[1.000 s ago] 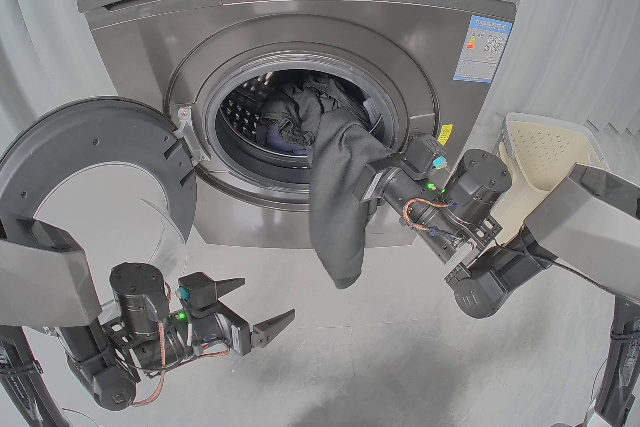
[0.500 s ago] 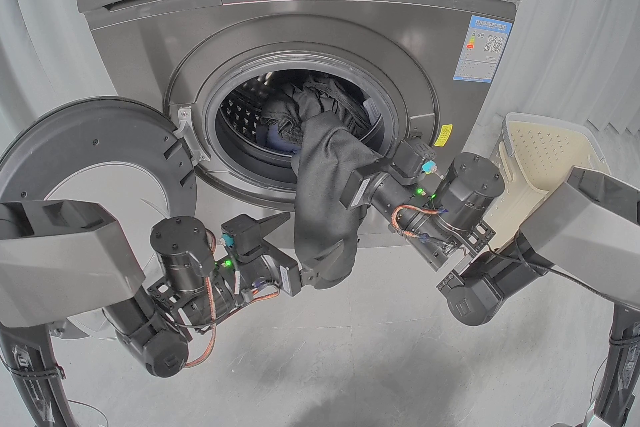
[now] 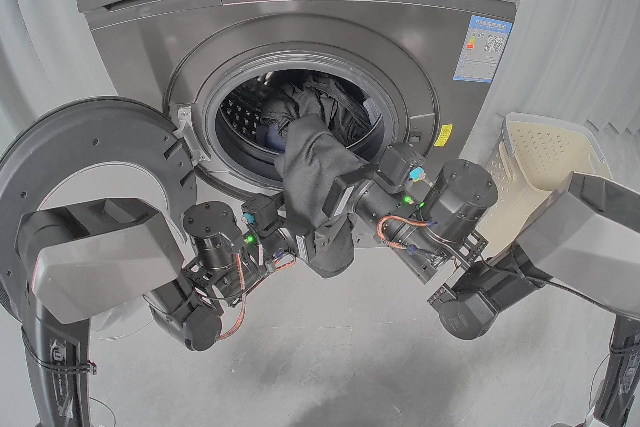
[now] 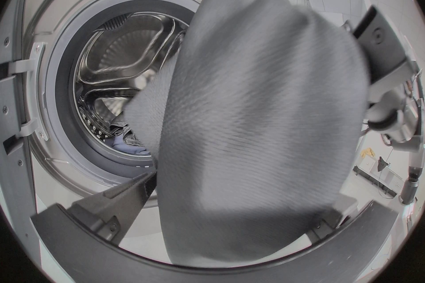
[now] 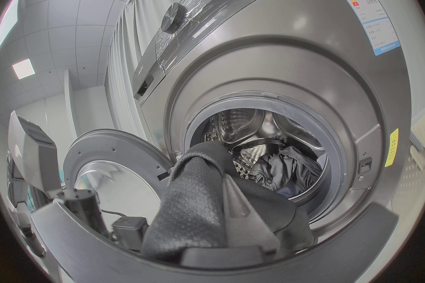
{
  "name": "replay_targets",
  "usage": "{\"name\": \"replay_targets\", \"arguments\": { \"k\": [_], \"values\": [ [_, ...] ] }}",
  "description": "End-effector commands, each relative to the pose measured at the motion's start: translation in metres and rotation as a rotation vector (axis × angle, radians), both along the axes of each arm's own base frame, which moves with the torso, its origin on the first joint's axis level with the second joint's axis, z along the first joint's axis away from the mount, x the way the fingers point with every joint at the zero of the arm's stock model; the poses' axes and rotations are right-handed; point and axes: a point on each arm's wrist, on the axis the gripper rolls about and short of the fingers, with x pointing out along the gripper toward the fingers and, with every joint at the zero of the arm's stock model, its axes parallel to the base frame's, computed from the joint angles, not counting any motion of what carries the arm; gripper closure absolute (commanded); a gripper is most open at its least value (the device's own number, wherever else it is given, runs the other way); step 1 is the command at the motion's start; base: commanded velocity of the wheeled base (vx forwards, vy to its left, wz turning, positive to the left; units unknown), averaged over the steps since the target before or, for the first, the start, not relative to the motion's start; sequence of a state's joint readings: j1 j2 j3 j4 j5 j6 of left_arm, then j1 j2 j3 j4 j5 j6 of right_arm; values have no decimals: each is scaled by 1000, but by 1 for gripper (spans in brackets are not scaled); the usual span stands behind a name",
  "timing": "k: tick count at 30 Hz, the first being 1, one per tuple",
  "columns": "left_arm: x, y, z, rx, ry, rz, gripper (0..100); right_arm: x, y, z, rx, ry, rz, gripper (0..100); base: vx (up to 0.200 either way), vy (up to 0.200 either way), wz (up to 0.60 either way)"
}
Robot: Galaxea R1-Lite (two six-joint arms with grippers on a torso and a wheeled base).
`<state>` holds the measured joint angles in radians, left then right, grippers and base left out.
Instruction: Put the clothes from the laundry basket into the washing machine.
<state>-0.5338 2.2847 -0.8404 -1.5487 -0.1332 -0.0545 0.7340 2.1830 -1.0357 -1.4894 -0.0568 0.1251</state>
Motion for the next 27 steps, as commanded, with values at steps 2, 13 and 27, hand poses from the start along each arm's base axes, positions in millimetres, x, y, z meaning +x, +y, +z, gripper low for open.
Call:
{"name": "replay_targets", "arguments": {
  "k": [2,13,27],
  "values": [
    [17,2,-13,0,0,32,0,-13,10,2,6,5,32,100,0,0,0],
    [29,1,-14,-19,-21,78,0,-23,9,4,16,28,37,100,0,0,0],
    [35,16,10,-86,-57,148,100,-13,-28,-2,7,75,-46,100,0,0,0]
  ]
}}
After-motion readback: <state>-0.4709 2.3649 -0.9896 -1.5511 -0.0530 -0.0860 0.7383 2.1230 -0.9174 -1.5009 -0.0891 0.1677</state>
